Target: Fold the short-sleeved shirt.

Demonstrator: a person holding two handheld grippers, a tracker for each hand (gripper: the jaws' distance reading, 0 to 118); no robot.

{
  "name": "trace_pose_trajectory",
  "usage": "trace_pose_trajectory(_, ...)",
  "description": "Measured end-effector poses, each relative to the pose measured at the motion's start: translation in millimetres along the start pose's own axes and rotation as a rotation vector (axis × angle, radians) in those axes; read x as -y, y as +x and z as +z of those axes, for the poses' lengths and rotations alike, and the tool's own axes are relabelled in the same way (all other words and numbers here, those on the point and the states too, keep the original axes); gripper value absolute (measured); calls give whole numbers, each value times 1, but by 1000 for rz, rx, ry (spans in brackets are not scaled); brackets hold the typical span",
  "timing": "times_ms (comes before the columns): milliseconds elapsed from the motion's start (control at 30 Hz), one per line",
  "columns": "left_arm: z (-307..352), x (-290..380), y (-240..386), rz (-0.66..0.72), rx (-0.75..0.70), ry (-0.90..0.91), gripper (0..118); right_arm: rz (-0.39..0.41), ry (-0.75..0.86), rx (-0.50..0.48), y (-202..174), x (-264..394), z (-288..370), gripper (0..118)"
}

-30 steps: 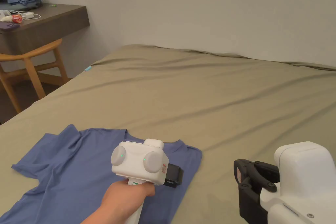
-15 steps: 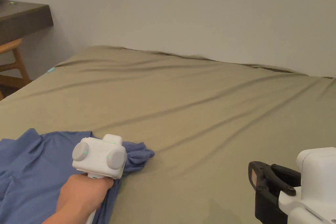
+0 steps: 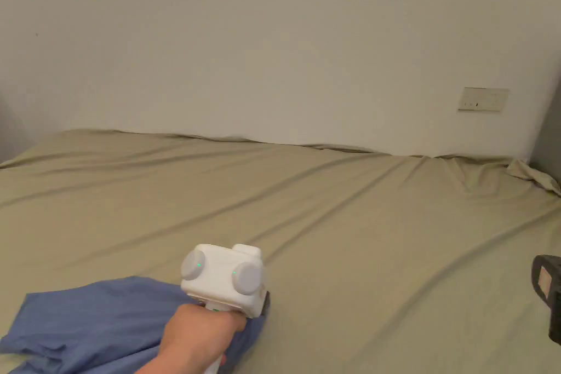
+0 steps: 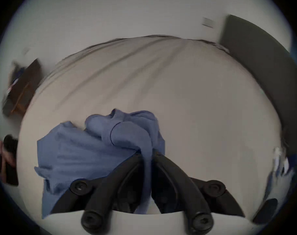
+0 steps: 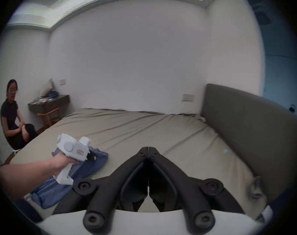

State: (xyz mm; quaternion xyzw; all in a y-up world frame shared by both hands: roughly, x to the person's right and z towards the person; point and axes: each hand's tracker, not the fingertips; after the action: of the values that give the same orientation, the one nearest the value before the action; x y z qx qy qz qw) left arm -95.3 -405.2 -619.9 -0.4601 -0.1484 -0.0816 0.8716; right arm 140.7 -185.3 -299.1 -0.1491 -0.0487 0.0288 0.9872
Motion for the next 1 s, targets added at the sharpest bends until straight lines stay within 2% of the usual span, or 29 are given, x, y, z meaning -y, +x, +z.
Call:
trace_pose_trajectory(200, 9, 19, 243, -302, 277, -57, 3, -19, 12, 281, 103, -6, 92, 2)
trace_pose_trajectory(333, 30, 57, 362, -490, 409, -116, 3, -16, -5, 464, 162, 9, 158, 2)
trace_pose_trajectory(400, 40, 79, 396, -583, 413, -125, 3, -36, -12, 540, 179, 18, 186, 2)
trace_pose_trajectory(500, 40, 110, 422, -652, 370, -147, 3, -62, -10, 568, 194, 31, 220, 2)
trace_pose_trajectory(633, 28, 126, 420, -605, 361, -181, 3, -62, -21, 578, 199, 41, 231, 2)
trace_pose_trajectory(700, 27, 119, 411, -526, 383, -181, 5, -70, -21, 554, 198, 42, 228, 2)
trace_pose_trajectory(733, 28, 113, 404, -461, 401, -166, 18, -68, -20, 537, 196, 42, 227, 2)
trace_pose_trajectory(767, 34, 103, 392, -387, 446, -131, 85, -65, -15, 521, 194, 42, 226, 2)
trace_pose_trajectory(800, 46, 91, 376, -307, 489, -74, 118, -63, -10, 504, 191, 41, 224, 2)
trace_pose_trajectory(833, 61, 77, 357, -232, 579, -11, 118, -63, 3, 483, 209, 49, 216, 2)
trace_pose_trajectory(867, 87, 67, 329, -166, 684, 111, 117, -67, 18, 462, 208, 49, 214, 2)
trace_pose_trajectory(933, 154, 48, 260, -87, 638, 212, 117, -83, 49, 412, 206, 49, 207, 2)
trace_pose_trajectory(1000, 216, 49, 190, -81, 592, 390, 118, -101, 98, 368, 184, 44, 194, 2)
